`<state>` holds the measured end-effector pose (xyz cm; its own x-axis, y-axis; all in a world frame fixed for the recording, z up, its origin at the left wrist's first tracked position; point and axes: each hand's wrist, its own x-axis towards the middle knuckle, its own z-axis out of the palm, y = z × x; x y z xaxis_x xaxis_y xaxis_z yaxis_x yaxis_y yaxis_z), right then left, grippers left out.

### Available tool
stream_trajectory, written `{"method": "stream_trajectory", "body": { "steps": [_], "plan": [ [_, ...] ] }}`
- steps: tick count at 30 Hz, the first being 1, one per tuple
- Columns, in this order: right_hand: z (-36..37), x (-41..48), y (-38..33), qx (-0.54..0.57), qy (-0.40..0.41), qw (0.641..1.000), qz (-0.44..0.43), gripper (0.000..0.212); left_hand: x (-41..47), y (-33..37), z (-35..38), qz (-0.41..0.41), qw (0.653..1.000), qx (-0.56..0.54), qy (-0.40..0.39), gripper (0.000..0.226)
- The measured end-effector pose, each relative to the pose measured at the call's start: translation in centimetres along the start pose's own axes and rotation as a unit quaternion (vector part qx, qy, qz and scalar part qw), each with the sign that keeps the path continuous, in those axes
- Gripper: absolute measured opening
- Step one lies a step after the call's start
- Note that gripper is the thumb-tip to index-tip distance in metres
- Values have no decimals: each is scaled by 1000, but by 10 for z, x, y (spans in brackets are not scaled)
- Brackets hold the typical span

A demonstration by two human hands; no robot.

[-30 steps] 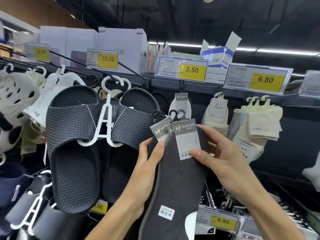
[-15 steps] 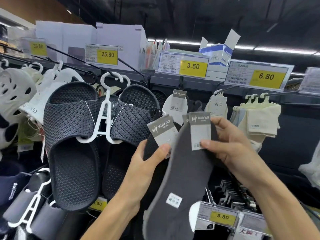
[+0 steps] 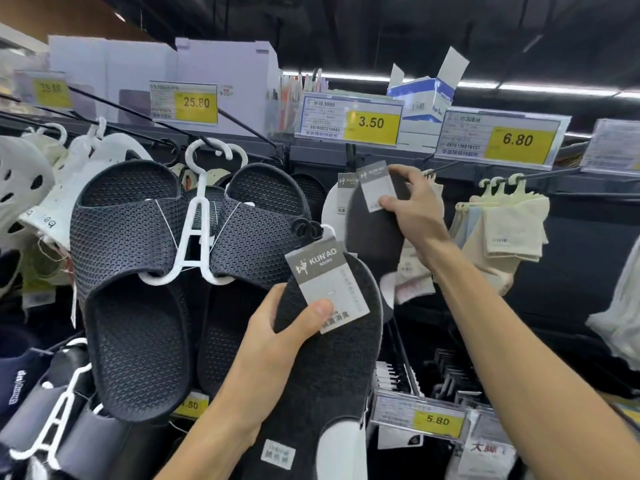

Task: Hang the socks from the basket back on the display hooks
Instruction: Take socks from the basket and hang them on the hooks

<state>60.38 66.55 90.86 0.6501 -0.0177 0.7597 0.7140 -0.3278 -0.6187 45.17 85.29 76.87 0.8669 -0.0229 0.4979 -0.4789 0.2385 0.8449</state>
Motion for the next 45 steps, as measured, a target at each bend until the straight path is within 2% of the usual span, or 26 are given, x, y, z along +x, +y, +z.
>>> {"method": "stream_trajectory", "body": {
  "steps": [8,15,17,20,23,27,30,31,32,33,34,36,37,38,40,41,43,45],
  "plan": [
    [26,21,23,-106,-59,992,-45,59,-4,2,-4,0,1000,15,1,41],
    [15,13,24,-175,-110,978,-27,70,-2,0,-2,7,1000,30,6,42],
    [15,1,11,-191,-87,978,-17,70,-1,0,-1,9,1000,25,10,42],
    [4,-42,-17,-143,-7,989,-40,52,-1,-2,-1,15,1000,16,16,43],
    [-15,-113,-48,-69,-38,994,-74,30,2,-3,-3,20,999,20,20,46],
    [-16,-167,-65,-68,-99,992,-44,47,0,-6,6,24,999,7,31,46],
    [-17,-167,-62,-60,-77,995,-19,47,11,-3,17,-15,999,12,25,36],
    [-19,-165,-61,-54,-75,996,-11,45,10,-5,10,-5,1000,6,-9,26],
    [-21,-163,-59,-45,-81,996,-3,42,5,-9,6,3,1000,7,-22,28],
    [-23,-162,-56,-33,-90,995,3,39,7,-10,5,19,999,-7,-26,37],
    [-25,-162,-54,-19,-99,995,10,37,8,-5,10,17,999,-35,-11,57],
    [-28,-160,-50,4,-109,994,25,34,16,-1,17,-16,999,-34,22,109],
    [-29,-160,-48,14,-110,993,31,34,16,-6,16,-11,998,-47,36,113],
    [-29,-160,-47,26,-109,993,35,34,15,-8,15,8,998,-48,38,98],
    [-29,-161,-46,52,-103,993,39,35,10,-6,18,26,997,-58,40,49],
    [-28,-162,-46,61,-99,992,38,36,10,-7,18,34,997,-60,44,35],
    [-25,-165,-46,71,-94,992,34,37,9,-4,18,41,995,-64,67,22],
    [-22,-168,-47,74,-94,992,32,37,9,2,20,42,993,-78,73,25]
  ]
}}
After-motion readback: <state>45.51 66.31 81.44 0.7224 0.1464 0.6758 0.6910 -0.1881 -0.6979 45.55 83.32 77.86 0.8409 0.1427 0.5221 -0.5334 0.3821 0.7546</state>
